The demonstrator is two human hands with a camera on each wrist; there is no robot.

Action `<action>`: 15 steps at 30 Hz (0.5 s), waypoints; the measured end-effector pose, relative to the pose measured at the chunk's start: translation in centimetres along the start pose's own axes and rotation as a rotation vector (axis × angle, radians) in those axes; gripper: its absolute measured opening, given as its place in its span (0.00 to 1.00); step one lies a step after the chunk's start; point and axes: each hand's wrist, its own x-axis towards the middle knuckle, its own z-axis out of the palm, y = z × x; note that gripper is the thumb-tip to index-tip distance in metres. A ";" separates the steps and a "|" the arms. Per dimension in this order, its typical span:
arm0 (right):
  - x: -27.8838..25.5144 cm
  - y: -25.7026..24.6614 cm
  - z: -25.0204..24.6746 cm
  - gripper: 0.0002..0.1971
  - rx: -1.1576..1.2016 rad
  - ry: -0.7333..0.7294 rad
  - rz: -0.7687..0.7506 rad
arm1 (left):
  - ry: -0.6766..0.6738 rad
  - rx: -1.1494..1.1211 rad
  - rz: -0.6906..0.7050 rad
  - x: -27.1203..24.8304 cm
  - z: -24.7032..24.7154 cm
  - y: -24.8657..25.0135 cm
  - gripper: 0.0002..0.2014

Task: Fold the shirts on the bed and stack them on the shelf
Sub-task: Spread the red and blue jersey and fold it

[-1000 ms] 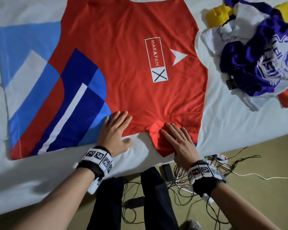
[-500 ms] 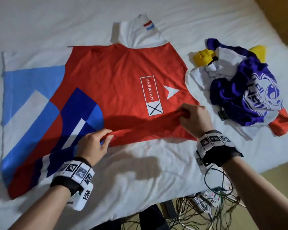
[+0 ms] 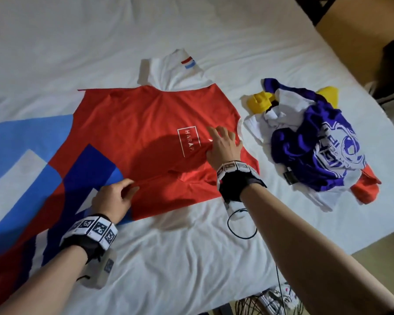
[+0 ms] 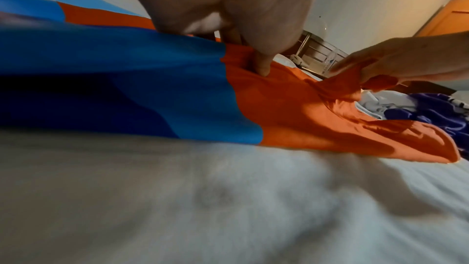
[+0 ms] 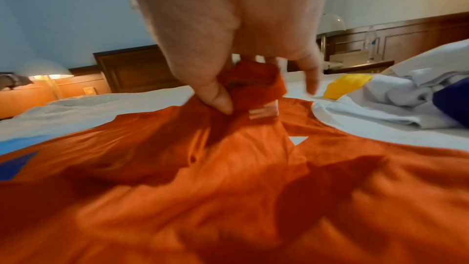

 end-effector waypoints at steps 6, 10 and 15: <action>-9.9 1.0 5.4 0.33 0.087 0.113 -0.186 | 0.124 0.030 0.090 -1.7 0.6 -0.2 0.16; -11.4 6.7 8.0 0.38 0.018 -0.058 -0.003 | 0.155 0.142 0.132 -3.1 0.7 -2.8 0.23; -10.6 4.5 7.6 0.36 -0.070 0.035 0.044 | 0.106 0.200 -0.021 -5.2 -1.4 -5.4 0.32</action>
